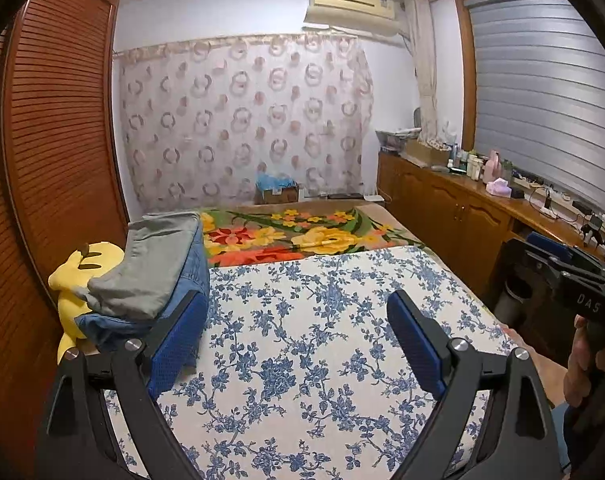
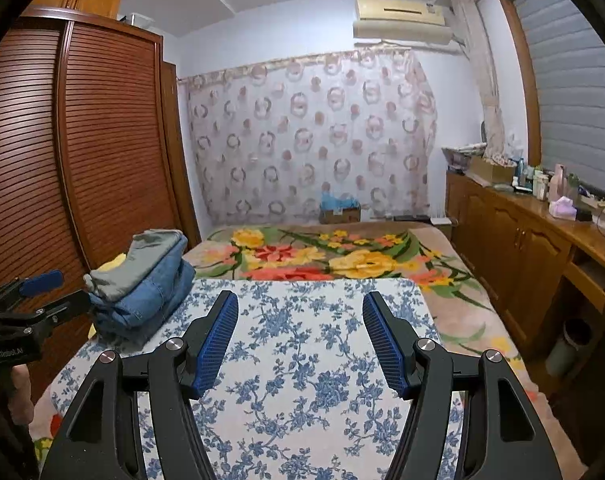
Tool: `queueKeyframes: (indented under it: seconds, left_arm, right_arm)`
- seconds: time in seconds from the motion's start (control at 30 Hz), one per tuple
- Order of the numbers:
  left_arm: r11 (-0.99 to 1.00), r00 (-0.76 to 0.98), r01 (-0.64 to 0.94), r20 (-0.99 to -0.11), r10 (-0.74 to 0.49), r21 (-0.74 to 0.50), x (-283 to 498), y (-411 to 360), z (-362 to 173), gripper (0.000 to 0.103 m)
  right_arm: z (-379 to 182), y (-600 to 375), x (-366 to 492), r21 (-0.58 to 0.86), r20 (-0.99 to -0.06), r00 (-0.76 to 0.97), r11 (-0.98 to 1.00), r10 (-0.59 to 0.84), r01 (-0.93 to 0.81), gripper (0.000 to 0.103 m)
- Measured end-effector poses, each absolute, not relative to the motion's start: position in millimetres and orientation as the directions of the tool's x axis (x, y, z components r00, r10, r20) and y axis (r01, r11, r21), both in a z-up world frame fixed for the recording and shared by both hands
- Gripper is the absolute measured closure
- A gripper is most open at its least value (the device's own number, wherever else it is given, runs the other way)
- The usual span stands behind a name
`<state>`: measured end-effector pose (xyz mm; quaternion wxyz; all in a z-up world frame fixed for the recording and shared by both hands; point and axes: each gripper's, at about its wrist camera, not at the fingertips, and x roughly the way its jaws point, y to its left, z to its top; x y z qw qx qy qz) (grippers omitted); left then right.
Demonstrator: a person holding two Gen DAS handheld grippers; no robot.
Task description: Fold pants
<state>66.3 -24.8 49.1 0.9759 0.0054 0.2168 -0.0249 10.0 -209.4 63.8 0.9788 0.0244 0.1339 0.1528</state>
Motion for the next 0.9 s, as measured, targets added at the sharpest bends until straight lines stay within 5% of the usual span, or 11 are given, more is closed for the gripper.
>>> queueKeyframes:
  seconds: [0.9]
  left_arm:
    - [0.999,0.913,0.045,-0.406,-0.041,-0.001,62,-20,49,0.011]
  right_arm:
    - [52,-215,16,0.086,-0.262,0.913,0.949,0.314,-0.302,0.036]
